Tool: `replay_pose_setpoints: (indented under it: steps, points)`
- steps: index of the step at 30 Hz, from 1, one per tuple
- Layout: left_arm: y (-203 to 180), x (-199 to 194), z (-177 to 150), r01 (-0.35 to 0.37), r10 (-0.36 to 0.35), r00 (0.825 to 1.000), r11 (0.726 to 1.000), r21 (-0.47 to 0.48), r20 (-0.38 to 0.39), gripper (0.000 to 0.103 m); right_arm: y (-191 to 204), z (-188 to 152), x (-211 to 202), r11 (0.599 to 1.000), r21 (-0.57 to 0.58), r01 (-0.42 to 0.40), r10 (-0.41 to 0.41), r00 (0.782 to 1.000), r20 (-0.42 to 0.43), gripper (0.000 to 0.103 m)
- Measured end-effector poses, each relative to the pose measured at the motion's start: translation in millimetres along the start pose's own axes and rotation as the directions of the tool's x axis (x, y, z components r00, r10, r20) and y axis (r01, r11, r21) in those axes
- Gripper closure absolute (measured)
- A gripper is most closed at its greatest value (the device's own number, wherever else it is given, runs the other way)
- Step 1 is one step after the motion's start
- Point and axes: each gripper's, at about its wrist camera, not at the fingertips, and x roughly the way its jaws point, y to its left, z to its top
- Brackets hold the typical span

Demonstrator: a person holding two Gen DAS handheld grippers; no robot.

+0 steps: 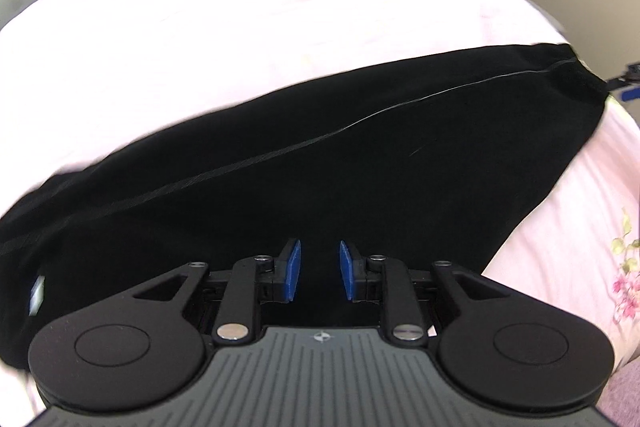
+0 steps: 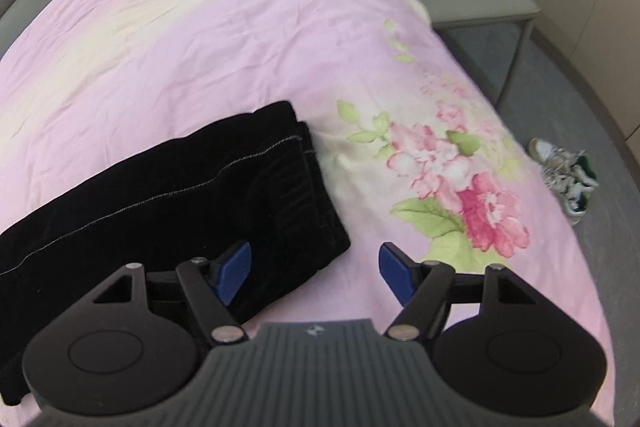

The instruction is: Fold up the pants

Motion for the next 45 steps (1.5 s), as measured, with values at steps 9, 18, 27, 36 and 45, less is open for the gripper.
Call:
replay_pose_setpoints:
  steps: [9,18,27,36,45]
  points:
    - [-85.3,89.6,86.6,0.089,-0.090,0.996,0.985,0.148,-0.001,0.077,-30.2,1.3,53.8,0.985,0.124,-0.117,0.125,0.990,-0.060,0.043]
    - [-163.7,136.9,120.8,0.055,-0.050,0.998,0.976,0.211,-0.030,0.079,-39.3,0.6,74.6,0.968,0.135,-0.211,0.215,0.976,-0.016,0.055]
    - [-169.7,158.2,124.2,0.037,-0.023,0.997,0.978,0.204,-0.068,0.082,-25.4,-0.6,52.4,0.972,0.091,-0.216,0.213,0.976,0.036,0.075]
    - [-141.7,106.0,115.2,-0.007,0.007,1.000,0.970,0.243,0.001,0.081,36.8,13.5,-28.6,0.978,-0.005,-0.209,0.207,0.969,0.136,0.079]
    - [-59.7,26.0,78.7,-0.080,0.070,0.996,0.980,0.184,0.060,0.081,169.7,14.5,-108.7,0.960,-0.183,-0.214,0.247,0.953,0.178,0.080]
